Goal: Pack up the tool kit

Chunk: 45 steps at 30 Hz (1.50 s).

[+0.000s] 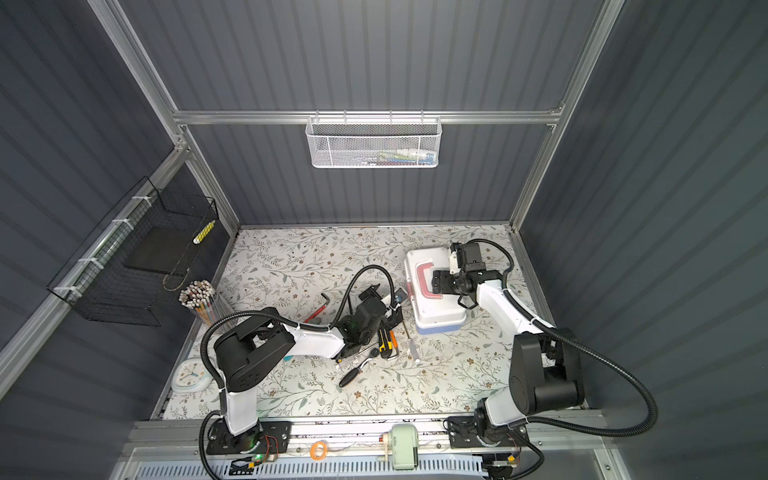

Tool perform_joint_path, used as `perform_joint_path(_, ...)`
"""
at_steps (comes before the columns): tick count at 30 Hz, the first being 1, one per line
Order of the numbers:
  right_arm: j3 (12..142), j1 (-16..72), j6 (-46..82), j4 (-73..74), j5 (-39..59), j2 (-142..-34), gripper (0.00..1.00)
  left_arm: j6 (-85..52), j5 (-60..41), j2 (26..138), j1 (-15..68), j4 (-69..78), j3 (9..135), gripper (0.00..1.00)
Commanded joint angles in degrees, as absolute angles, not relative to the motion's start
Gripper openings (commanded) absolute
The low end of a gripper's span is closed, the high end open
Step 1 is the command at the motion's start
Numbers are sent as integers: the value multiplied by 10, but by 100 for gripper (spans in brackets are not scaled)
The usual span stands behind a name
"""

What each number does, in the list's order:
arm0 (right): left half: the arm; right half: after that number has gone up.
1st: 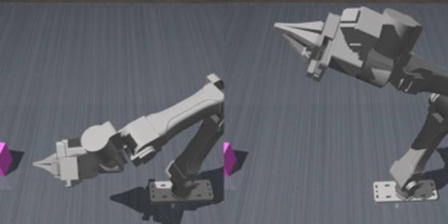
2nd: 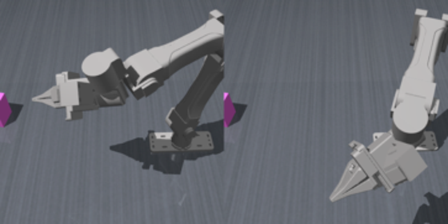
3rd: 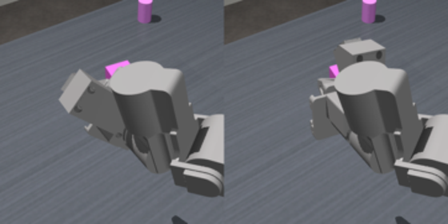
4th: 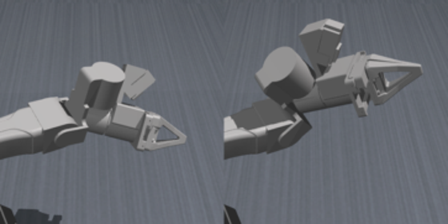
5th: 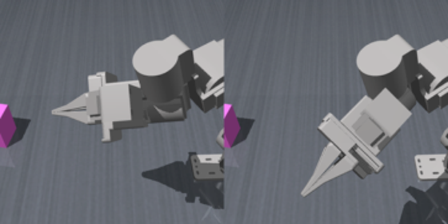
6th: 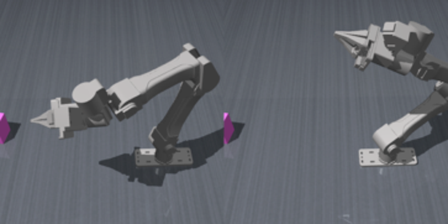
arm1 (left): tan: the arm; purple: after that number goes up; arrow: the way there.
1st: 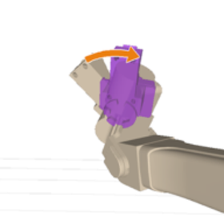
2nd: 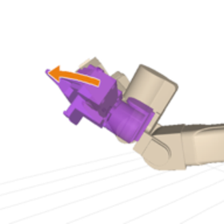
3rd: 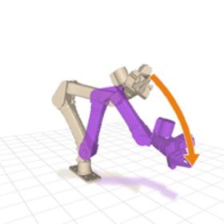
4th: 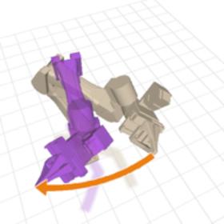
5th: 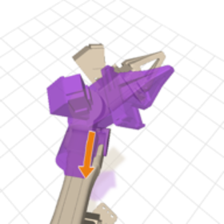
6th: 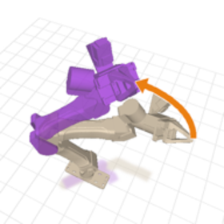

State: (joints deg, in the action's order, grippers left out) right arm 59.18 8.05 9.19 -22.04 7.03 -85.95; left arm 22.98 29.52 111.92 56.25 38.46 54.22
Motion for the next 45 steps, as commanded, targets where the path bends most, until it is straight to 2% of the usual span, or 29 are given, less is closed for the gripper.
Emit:
perform_joint_path(1,582,82,97,-284,87,-877,93,264,297,1137,560,418,556,100)
perform_joint_path(11,586,82,97,-280,88,-874,94,296,276,1153,560,447,555,92)
perform_joint_path(22,596,81,91,-275,94,-895,90,327,269,1194,560,476,573,84)
perform_joint_path(37,583,72,76,-271,107,-905,73,327,241,1226,560,561,566,85)
perform_joint_path(45,581,69,72,-270,112,-910,65,324,260,1248,561,585,581,87)
